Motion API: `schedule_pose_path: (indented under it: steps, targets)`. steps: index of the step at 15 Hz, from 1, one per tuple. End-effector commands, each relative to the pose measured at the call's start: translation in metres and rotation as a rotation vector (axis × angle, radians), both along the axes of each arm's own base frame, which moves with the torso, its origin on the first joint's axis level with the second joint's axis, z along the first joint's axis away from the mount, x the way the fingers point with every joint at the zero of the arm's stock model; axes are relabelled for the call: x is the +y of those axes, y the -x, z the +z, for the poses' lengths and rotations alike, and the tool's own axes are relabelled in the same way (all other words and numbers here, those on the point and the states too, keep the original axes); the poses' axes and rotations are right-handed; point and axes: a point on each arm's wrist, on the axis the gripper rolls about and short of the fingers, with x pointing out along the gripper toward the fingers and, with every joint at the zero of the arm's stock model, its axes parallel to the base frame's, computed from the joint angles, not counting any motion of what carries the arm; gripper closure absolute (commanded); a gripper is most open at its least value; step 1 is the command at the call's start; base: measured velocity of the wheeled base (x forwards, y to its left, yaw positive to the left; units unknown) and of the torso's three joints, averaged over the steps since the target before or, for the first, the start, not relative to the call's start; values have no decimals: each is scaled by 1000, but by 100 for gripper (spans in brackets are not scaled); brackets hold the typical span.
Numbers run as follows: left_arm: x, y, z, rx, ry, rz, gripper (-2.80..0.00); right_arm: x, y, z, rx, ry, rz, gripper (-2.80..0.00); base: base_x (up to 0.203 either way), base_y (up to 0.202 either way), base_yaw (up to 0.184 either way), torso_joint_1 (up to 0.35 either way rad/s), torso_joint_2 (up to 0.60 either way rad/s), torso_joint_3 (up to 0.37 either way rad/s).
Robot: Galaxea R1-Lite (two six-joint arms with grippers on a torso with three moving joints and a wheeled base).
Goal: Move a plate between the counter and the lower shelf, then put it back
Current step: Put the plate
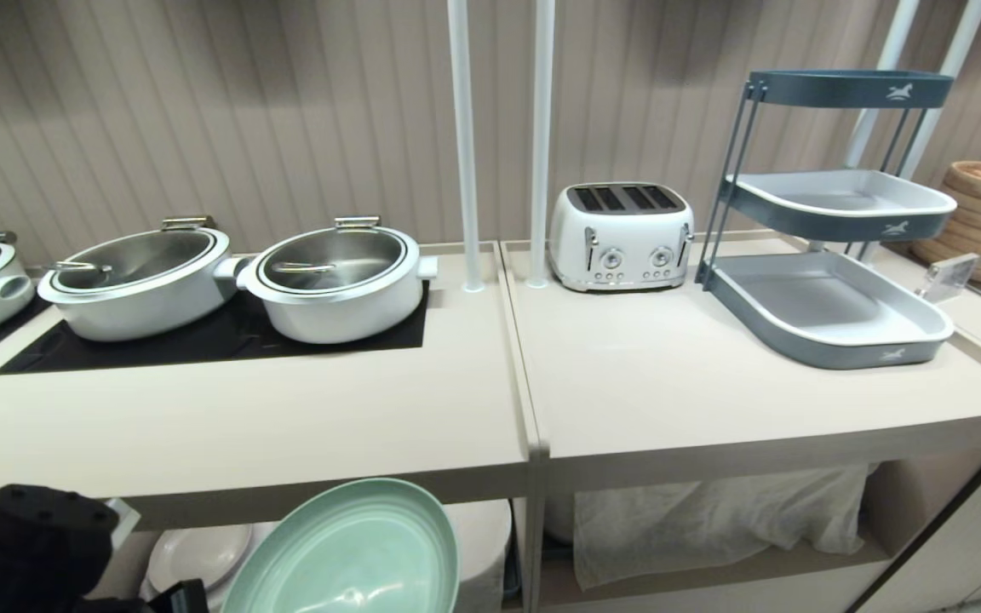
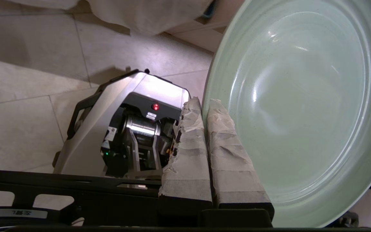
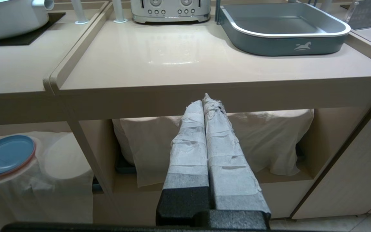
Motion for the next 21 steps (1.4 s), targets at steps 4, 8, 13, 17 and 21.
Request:
schedule_pose_path:
  steps: [4,8,13,17,21]
  targets:
    - [2,-1,0,2,3,21,0,0,0,0,0,0,2,0,0,198,-2,1,0,1]
    - [2,-2,0,1,4,26,0,0,0,0,0,0,0,0,0,199,-1,2,3,4]
    - [2,-2,0,4,3,29,0,0,0,0,0,0,0,0,0,196,-1,6,3,3]
    - [3,-2,0,3,3,31,0,0,0,0,0,0,0,0,0,196,-2,2,1,0]
    - [3,-2,0,4,3,37,0,0,0,0,0,0,2,0,0,196,-1,3,4,2]
